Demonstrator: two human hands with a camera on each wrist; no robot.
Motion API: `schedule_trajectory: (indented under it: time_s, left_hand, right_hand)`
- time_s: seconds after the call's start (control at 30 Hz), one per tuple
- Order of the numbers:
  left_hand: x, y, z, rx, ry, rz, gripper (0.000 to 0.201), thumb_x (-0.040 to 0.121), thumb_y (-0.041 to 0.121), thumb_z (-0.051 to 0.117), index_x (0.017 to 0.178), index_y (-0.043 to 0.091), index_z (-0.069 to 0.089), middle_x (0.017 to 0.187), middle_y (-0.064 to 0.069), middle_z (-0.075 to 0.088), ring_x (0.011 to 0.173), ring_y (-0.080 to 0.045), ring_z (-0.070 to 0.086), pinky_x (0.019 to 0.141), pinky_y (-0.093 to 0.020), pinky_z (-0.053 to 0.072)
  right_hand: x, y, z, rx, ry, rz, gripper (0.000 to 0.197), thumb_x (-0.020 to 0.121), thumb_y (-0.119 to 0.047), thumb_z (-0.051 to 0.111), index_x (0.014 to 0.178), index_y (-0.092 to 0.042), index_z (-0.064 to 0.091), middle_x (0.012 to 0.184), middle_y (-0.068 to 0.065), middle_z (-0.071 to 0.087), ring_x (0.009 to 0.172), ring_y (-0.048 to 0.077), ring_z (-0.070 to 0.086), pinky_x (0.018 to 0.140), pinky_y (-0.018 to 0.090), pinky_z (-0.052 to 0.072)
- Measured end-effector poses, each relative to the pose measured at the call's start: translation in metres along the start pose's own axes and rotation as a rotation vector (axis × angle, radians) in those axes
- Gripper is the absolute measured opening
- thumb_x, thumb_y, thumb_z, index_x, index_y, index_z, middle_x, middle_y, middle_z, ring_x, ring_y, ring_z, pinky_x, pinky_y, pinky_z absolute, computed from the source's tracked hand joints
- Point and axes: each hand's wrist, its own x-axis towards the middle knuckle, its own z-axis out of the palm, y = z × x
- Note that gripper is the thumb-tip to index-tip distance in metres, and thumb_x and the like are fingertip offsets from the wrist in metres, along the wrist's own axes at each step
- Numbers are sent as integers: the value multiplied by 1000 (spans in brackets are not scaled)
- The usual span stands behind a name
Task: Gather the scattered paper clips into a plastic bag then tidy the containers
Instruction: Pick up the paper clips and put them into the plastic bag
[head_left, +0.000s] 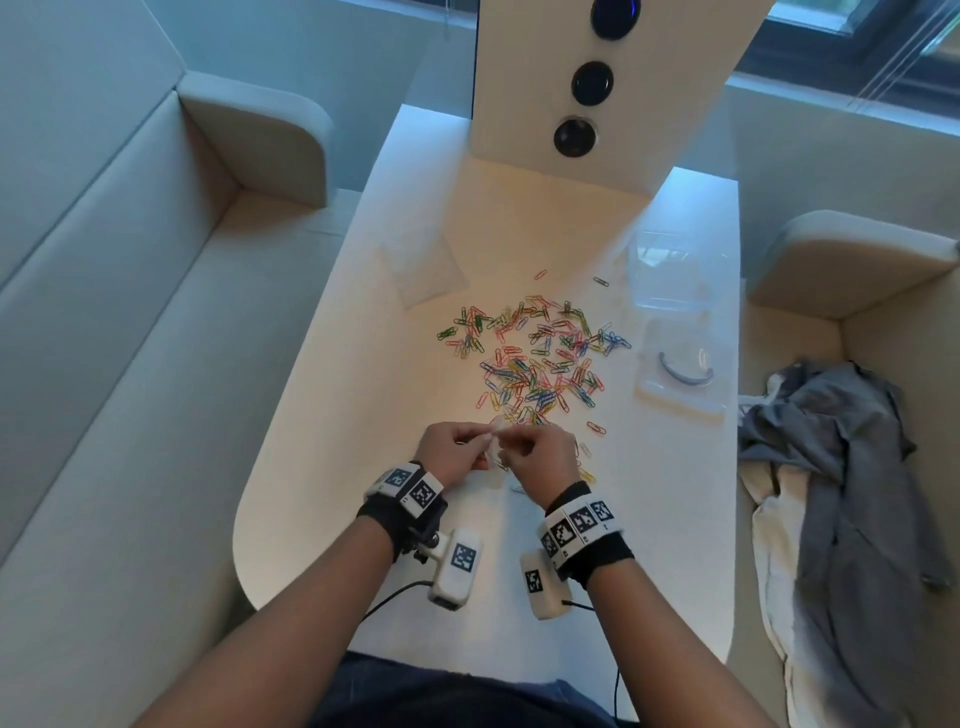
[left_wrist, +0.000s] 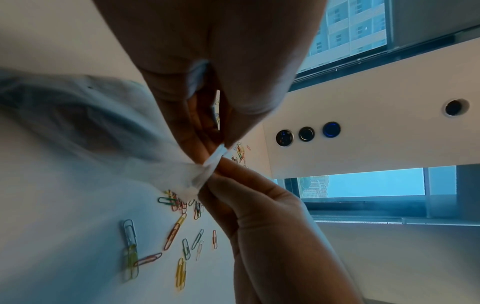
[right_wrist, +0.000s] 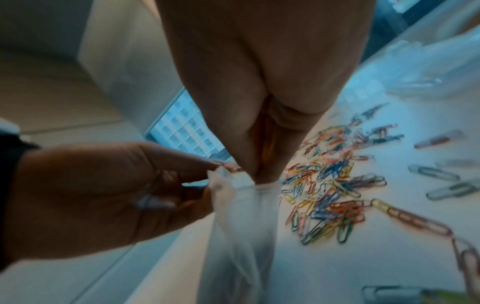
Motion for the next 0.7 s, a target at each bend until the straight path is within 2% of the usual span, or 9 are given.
schedule_trajectory:
  time_s: [0.1,0.17,0.2,0.27,0.33,0.37,0.43,0.53,0.7]
  left_hand:
    - [-3,0,-2,-29,27,3,18,91,11,63,106,9,74,87,-16,74,57,-5,64,71,-23,58]
    - [-4,-1,-6,-77,70,-15,17,91,11,64,105,10,74,83,-10,73,57,-5,63,70,-23,57]
    - [-5,-2,-9,-98,90,-24,17,91,10,64,105,10,74,79,-6,72,55,-3,62,66,-20,55]
    - [-6,-2,-14,-138,118,-39,17,91,10,63,104,11,74,77,-1,71,54,0,61,63,-18,54]
    - [-7,-3,-19,-168,134,-54,17,91,9,63,103,12,75,85,-4,73,63,-7,64,71,-24,57]
    - [-8,-4,-21,-184,135,-62,17,91,9,63,103,13,75,90,-6,74,68,-11,64,77,-28,58]
    - [-8,-7,-26,-206,123,-76,16,90,9,65,100,14,76,93,-10,75,74,-18,65,83,-36,58]
    - [-10,-10,-33,-228,98,-100,17,89,7,65,95,17,77,93,-13,75,75,-21,66,86,-42,57]
    - [-9,-11,-43,-238,75,-101,17,90,6,64,101,12,75,95,-13,74,76,-18,68,81,-35,59]
  right_hand:
    - [0,2,-5,14,109,-51,11,80,-12,73,89,-16,79,80,-3,74,69,3,64,77,22,57]
    - [2,15,-13,-4,187,1,15,78,-20,75,93,-22,77,79,-8,73,70,4,65,80,31,58]
    - [4,27,-17,-43,191,78,27,76,-25,78,102,-22,73,86,-6,71,75,8,65,82,36,57]
    - [4,55,-19,-159,77,322,72,66,-35,86,129,-21,54,116,8,58,95,22,63,85,44,57]
    - [-2,76,-12,-155,-38,500,107,56,-35,92,143,-22,32,133,14,35,106,33,59,87,47,57]
    - [-6,83,-4,-143,-58,508,112,55,-32,93,145,-22,27,135,14,29,108,35,58,93,45,54]
    - [-11,88,11,-130,-4,421,103,63,-24,89,146,-18,29,133,14,29,109,35,58,101,38,48]
    - [-3,85,27,-60,168,285,84,72,-19,81,144,-15,38,126,11,34,102,34,60,100,40,50]
    - [35,70,31,-82,163,191,81,71,-32,83,140,-12,45,118,7,37,92,28,60,93,38,54]
